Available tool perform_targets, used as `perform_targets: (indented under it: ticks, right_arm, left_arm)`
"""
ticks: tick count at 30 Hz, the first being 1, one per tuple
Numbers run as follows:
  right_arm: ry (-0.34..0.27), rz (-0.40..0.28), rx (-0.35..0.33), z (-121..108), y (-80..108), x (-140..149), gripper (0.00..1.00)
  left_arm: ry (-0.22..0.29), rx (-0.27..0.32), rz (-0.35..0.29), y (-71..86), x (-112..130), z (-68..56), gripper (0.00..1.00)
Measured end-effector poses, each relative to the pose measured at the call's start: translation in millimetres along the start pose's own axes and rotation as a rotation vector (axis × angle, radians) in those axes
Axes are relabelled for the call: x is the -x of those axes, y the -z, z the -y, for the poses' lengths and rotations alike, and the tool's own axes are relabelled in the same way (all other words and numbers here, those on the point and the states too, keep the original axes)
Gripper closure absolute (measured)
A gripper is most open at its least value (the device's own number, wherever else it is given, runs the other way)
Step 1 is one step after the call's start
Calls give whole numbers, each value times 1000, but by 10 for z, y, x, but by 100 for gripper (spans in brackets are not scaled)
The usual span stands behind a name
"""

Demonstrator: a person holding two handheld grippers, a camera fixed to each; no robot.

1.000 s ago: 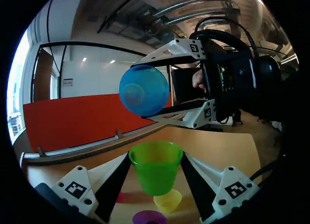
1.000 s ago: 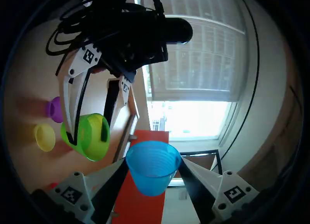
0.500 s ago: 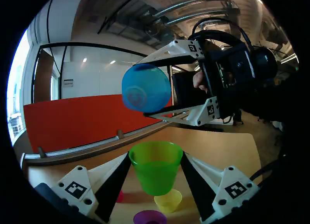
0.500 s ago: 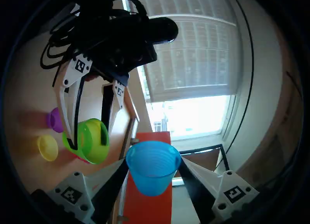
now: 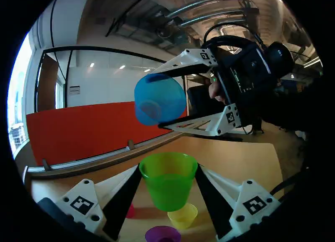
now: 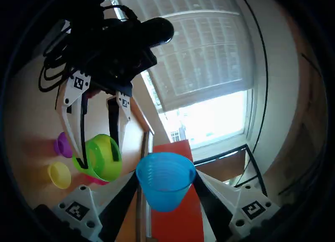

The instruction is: Pour water

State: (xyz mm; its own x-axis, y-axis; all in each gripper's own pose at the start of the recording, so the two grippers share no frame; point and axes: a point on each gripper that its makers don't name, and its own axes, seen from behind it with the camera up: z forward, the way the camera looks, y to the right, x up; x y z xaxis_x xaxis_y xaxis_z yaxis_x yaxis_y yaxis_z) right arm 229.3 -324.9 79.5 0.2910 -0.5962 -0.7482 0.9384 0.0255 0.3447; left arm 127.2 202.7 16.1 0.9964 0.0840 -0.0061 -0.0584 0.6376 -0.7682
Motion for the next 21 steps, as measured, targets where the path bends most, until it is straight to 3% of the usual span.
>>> perform_targets:
  ticks: [21]
  right_arm:
    - [-360, -5, -20, 91, 107, 110, 9]
  left_arm:
    - [-6, -8, 5, 45, -17, 24, 12]
